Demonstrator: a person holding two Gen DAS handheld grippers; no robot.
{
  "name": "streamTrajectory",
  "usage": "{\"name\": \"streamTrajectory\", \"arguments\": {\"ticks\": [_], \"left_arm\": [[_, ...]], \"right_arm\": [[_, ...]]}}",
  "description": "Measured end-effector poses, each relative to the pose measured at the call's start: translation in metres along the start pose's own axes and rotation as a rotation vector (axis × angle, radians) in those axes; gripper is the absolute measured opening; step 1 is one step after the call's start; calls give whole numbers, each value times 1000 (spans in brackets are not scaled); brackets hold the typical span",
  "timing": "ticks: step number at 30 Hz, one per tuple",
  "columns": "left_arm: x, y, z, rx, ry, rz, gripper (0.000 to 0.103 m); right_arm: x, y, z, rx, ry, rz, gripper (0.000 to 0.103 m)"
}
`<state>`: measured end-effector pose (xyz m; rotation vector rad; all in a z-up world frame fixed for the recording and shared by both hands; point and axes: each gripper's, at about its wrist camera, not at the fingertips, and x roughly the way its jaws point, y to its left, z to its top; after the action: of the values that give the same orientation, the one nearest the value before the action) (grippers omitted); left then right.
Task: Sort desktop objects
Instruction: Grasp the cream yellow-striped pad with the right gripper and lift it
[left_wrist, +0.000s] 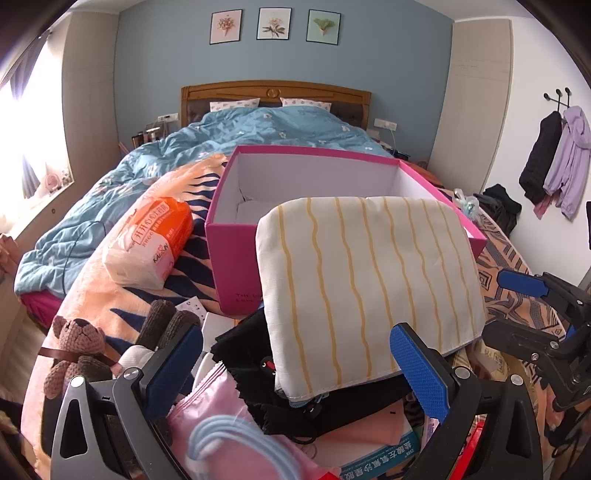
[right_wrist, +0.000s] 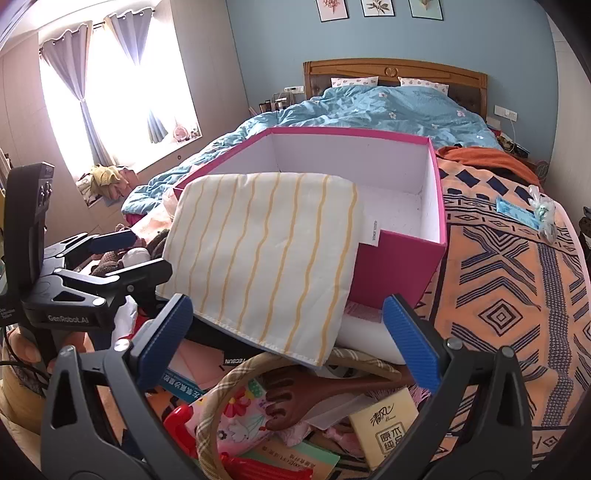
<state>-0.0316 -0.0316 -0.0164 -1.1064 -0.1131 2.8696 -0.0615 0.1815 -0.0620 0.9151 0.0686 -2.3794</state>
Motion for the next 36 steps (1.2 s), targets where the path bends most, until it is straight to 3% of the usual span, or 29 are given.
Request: {"name": "streamTrajectory", "arguments": {"ticks": [19, 23, 28, 32, 36], "left_arm": [[15, 1, 5, -19, 69, -45, 103], [17, 1, 8, -10, 77, -75, 101], [24, 3, 10, -26, 114, -150, 77], [28, 6, 10, -47, 135, -183, 69], [26, 10, 9, -51, 137, -199, 62]], "right_arm": [[17, -5, 7, 10, 30, 6, 103], [22, -6, 7, 18, 48, 20, 97], [27, -10, 7, 47, 71, 46, 80], [29, -12, 6, 47, 83, 52, 65], [29, -13, 6, 46, 87, 39, 59]]}}
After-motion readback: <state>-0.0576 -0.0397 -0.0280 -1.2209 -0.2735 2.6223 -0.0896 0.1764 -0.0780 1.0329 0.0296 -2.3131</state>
